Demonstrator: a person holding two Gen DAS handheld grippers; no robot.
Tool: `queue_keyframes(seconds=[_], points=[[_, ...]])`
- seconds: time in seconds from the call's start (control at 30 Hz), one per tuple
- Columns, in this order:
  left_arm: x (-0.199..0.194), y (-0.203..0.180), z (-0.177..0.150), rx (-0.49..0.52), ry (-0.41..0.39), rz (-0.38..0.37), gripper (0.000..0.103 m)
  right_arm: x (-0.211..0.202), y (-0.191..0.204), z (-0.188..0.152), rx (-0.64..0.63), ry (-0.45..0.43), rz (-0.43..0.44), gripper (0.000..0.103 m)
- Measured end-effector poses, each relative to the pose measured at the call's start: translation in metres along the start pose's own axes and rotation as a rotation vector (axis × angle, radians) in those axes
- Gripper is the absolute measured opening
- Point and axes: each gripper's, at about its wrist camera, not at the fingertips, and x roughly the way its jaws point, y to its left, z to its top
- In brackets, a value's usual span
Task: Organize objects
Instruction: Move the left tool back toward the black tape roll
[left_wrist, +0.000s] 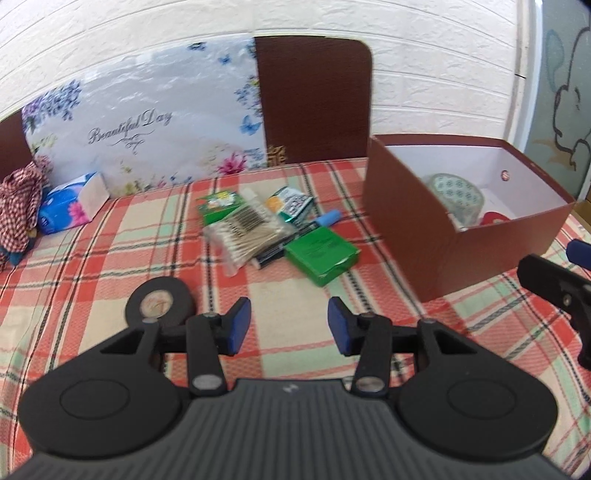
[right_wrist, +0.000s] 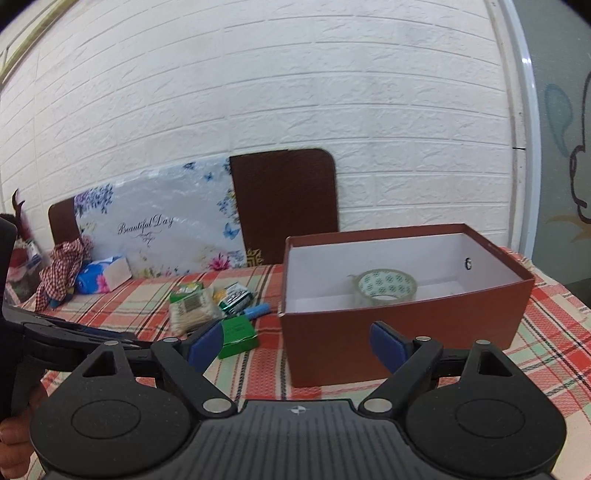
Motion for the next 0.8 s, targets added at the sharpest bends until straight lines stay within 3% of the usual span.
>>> queue_keyframes(seconds=[0.57, 0.7, 0.8], points=[[0.032, 0.104, -0.024, -0.1, 0.041, 0.126, 0.051, 0.049, 0.079, -0.019, -0.172, 0.159, 0.149, 0.085], [0.042, 0.151, -0.036, -0.164, 0.059, 0.198, 0.051, 0.061, 0.102, -0.025, -0.235, 0.184, 0.197, 0.083], [0.052, 0.189, -0.05, -0.196, 0.035, 0.293, 0.052, 0.073, 0.122, -0.032, -0.278, 0.205, 0.239, 0.077]])
